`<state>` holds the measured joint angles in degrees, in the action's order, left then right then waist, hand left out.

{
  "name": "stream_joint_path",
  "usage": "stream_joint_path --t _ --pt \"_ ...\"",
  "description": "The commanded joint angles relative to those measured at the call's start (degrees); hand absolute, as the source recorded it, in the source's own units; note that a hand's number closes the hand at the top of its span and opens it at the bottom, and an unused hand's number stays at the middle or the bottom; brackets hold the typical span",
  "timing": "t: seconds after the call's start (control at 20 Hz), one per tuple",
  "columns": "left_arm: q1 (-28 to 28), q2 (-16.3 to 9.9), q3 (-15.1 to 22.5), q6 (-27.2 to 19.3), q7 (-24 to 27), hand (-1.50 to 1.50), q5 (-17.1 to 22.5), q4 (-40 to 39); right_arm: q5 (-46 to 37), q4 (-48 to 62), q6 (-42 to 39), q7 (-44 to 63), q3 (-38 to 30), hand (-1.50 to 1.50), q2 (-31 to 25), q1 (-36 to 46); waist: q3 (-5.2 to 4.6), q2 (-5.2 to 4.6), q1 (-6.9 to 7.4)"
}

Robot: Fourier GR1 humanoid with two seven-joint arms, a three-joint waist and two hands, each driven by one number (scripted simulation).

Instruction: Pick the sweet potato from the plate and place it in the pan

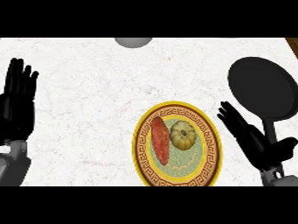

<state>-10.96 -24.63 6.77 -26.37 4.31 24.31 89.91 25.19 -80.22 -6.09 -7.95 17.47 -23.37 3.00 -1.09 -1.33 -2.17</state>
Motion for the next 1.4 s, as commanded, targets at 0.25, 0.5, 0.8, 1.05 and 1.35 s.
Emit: stream_joint_path --t 0.25,0.5,0.8,1.05,1.35 --pt "1.2 3.6 13.5 8.3 4.0 0.00 -5.4 -0.4 7.6 -7.4 -12.5 -2.8 0.8 1.50 6.6 18.8 1.16 0.90 4.35" --pt "6.8 5.8 15.7 10.0 5.0 0.00 -7.6 0.5 -3.4 -1.0 -9.7 -7.2 -3.8 -1.50 0.0 11.8 1.11 1.36 2.28" --pt "5.4 7.6 14.8 10.6 6.8 0.00 -8.3 -2.7 -11.3 2.5 -14.8 -13.6 -6.6 -1.50 -8.2 15.8 1.09 1.29 2.26" --pt "5.5 8.7 14.3 11.4 6.2 0.00 -8.7 -3.5 -16.7 -0.2 -16.0 -7.3 -2.8 -1.50 -7.7 20.0 1.05 1.33 2.25" --pt "6.2 6.8 12.7 13.6 7.5 0.00 -8.8 -2.9 -25.7 -0.3 -16.4 1.8 5.0 -1.50 -5.1 27.3 1.03 1.29 3.05"
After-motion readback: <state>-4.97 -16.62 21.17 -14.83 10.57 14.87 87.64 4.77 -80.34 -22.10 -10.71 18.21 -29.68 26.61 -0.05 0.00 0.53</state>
